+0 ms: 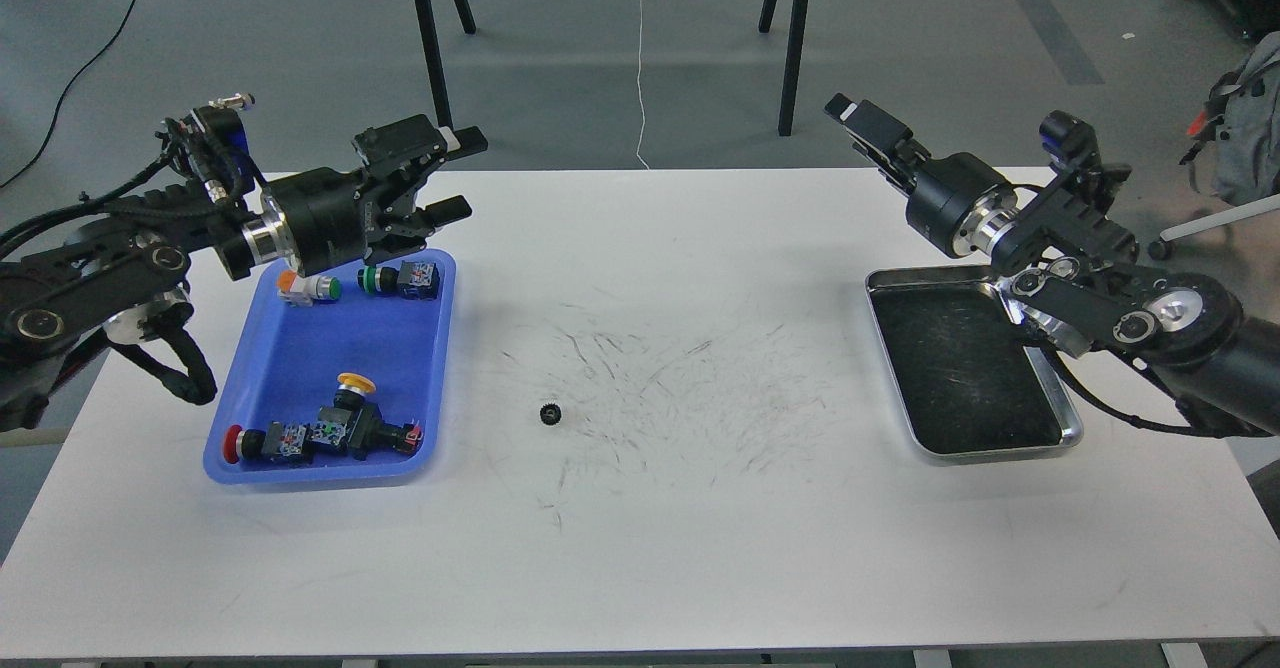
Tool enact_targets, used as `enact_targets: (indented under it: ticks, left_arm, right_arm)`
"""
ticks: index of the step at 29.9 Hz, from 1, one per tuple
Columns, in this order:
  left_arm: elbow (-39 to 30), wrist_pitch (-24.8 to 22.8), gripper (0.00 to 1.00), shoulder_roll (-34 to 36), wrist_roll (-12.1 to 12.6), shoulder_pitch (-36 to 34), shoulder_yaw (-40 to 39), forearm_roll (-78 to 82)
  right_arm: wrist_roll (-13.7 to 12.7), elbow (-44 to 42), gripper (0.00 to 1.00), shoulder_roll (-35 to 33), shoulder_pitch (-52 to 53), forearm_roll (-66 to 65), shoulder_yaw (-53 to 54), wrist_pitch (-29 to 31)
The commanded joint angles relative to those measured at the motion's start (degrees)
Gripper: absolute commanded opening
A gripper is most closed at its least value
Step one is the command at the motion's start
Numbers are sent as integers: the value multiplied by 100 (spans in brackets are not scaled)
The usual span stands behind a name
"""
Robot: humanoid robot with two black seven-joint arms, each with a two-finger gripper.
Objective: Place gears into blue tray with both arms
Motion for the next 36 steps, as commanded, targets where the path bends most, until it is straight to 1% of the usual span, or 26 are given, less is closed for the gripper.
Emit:
enact_targets:
  ticks: [1, 8, 11, 14, 17, 20, 22, 25, 27, 30, 33, 36]
  left_arm:
    - [-572, 0, 100, 158, 0, -19, -6, 739]
    - [-968, 0, 100, 141, 0, -36, -6, 2453]
    - [-1082, 0, 100, 106, 0, -28, 3, 2832]
    - [-1222, 0, 100, 35, 0, -10, 82, 3664]
    - [-1416, 0, 100, 18, 0, -27, 108, 4264]
    - [-1469, 0, 100, -105, 0, 25, 117, 4791]
    - [-1469, 0, 100, -193, 0, 25, 126, 5090]
    - [-1443, 0, 100, -229, 0, 43, 126, 5469]
    - [-1417, 0, 100, -281, 0, 52, 143, 5592]
    - [-1329, 0, 100, -386, 0, 17, 284, 5882]
    - [-1057, 0, 100, -448, 0, -1, 293, 5918]
    - [-986, 0, 100, -466, 0, -1, 293, 5918]
  right_arm:
    - [0, 18, 79, -177, -143, 117, 218, -4]
    - [0, 53, 79, -397, -476, 125, 992, 23]
    - [0, 53, 82, -450, -608, 125, 1229, 23]
    - [0, 62, 82, -537, -670, 212, 1344, 32]
    - [0, 53, 88, -573, -749, 546, 1344, 32]
    - [0, 53, 88, -599, -767, 845, 1353, 119]
    - [-58, 44, 88, -669, -767, 1047, 1353, 216]
    - [-67, 53, 90, -871, -811, 1206, 1362, 260]
    - [-75, 53, 90, -889, -837, 1241, 1379, 278]
    - [-67, 70, 96, -933, -960, 1268, 1406, 260]
    - [-67, 97, 96, -924, -1030, 1268, 1388, 199]
    - [-49, 106, 96, -889, -1057, 1268, 1405, 155]
